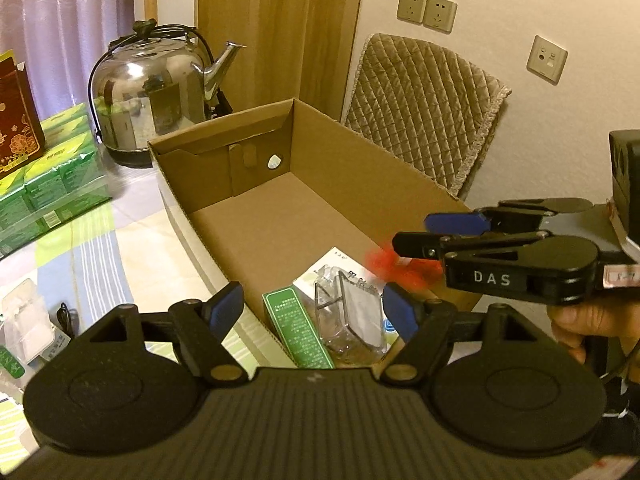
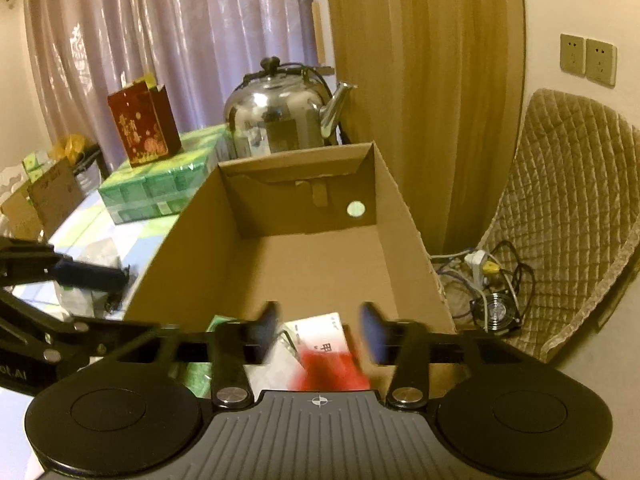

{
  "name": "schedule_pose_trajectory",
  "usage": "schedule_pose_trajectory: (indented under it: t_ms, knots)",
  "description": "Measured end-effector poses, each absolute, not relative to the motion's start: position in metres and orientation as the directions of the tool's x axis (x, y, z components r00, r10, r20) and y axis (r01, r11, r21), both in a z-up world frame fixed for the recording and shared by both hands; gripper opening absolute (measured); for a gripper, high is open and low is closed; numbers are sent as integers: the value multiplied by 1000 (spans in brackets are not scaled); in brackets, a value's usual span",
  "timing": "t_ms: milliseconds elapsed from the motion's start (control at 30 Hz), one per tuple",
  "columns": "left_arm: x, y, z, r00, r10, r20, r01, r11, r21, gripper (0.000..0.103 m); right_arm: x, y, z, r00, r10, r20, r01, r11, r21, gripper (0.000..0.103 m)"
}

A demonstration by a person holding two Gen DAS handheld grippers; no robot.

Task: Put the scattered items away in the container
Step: 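Lower the red packet into the cardboard box and open the right gripper, then withdraw both grippers from the cardboard box back toward the table items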

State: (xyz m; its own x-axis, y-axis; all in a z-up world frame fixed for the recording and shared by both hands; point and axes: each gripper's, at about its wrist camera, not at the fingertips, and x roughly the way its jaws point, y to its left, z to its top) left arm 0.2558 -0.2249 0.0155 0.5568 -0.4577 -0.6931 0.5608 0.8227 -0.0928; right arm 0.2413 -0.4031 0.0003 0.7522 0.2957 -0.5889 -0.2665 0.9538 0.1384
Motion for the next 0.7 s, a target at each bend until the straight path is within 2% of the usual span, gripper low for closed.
schedule_pose_trajectory:
  t_ms: [367,700]
  knots:
    - [235,-205,24,575,-456,-679,539,836,-105,73,212,-414,18,785,270,-557,-218,963,160,65]
    - [198,-180,40,605,-433,-668,505,857,-98,75,171,-400,43,795,291,-532,-252,957,145,65]
